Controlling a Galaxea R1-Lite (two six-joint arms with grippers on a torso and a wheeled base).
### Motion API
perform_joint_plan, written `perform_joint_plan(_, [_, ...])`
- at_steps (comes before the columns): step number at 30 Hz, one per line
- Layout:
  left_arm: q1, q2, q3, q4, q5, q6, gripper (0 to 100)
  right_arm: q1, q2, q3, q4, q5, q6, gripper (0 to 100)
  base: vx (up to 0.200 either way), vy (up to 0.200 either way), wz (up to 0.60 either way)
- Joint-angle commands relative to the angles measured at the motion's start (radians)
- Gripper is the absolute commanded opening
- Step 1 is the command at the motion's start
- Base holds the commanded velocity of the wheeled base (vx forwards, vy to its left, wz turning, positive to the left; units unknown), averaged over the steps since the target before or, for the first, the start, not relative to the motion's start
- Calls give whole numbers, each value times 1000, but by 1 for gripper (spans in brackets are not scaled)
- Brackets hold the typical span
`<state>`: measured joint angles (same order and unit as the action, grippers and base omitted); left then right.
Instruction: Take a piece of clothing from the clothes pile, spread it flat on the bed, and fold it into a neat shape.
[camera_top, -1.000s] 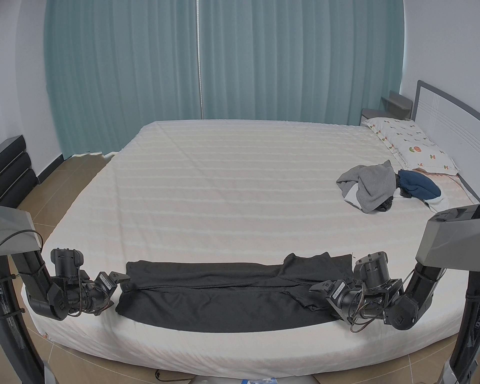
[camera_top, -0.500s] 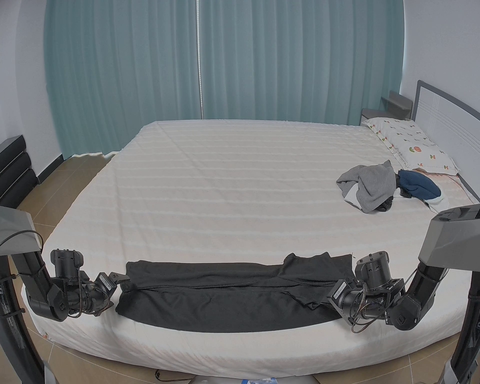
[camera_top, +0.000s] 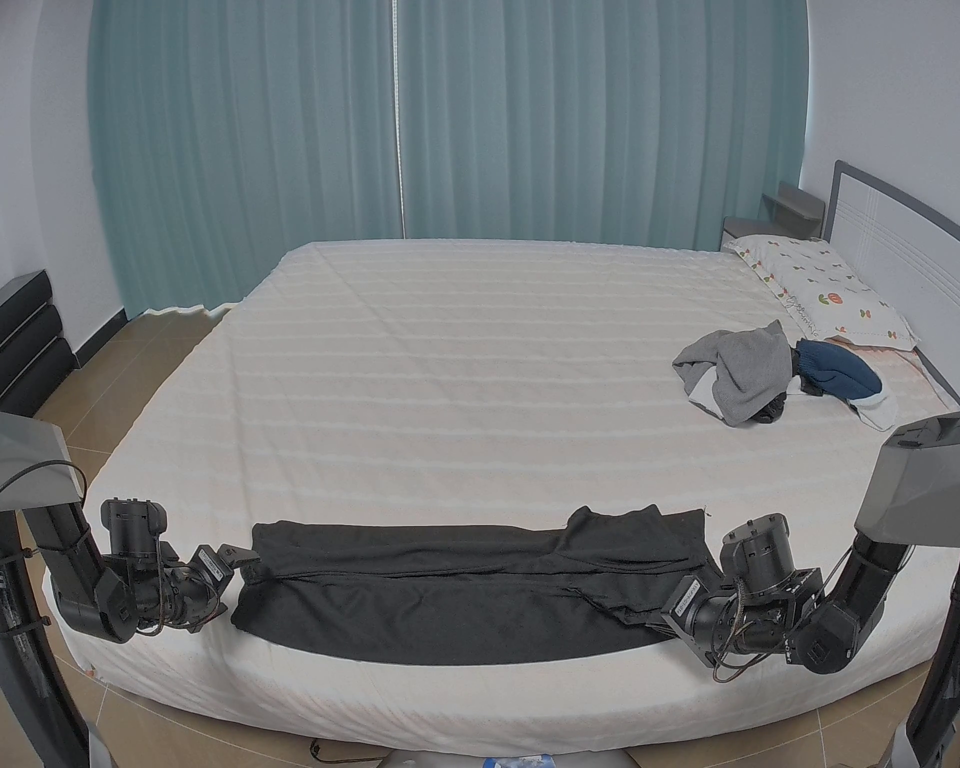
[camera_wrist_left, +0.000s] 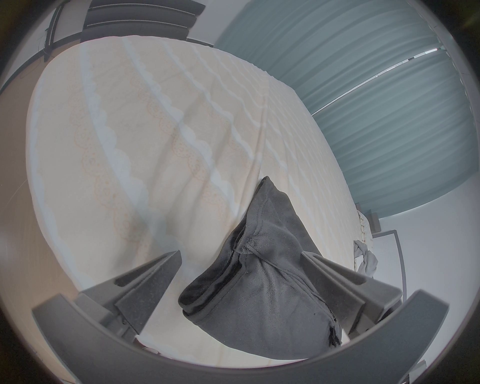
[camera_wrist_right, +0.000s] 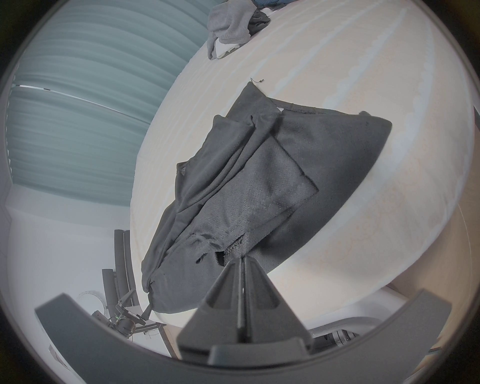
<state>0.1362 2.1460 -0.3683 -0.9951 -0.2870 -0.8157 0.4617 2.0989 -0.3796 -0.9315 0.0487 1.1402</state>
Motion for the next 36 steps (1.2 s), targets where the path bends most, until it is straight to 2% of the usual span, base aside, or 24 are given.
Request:
perform_joint_plan(1, [0, 0, 0, 0, 0, 0, 100, 3, 0, 24, 0, 0, -16, 0, 0, 0, 0])
perform_joint_plan(9, [0, 0, -1, 0, 2, 0, 100, 3, 13, 39, 0, 0, -65, 0, 0, 0, 0])
perform_joint_plan(10, [0, 0, -1, 0, 2, 0, 100, 3, 15, 37, 0, 0, -66, 100, 0, 0, 0])
perform_joint_plan(20, [2, -1, -1, 0, -3, -2, 100, -14, -120, -13, 3, 19, -83, 100, 0, 0, 0])
perform_joint_plan(26, [5, -1, -3, -2, -6, -3, 100, -25, -131, -104, 88, 25, -111, 100, 0, 0, 0])
perform_joint_plan(30, [5, -6, -1, -17, -3, -3, 100, -77, -73, -136, 79, 114, -109, 100, 0, 0, 0])
perform_joint_plan(36, [2, -40, 49, -56, -3, -2, 100, -107, -45, -134, 72, 181, -99, 100, 0, 0, 0])
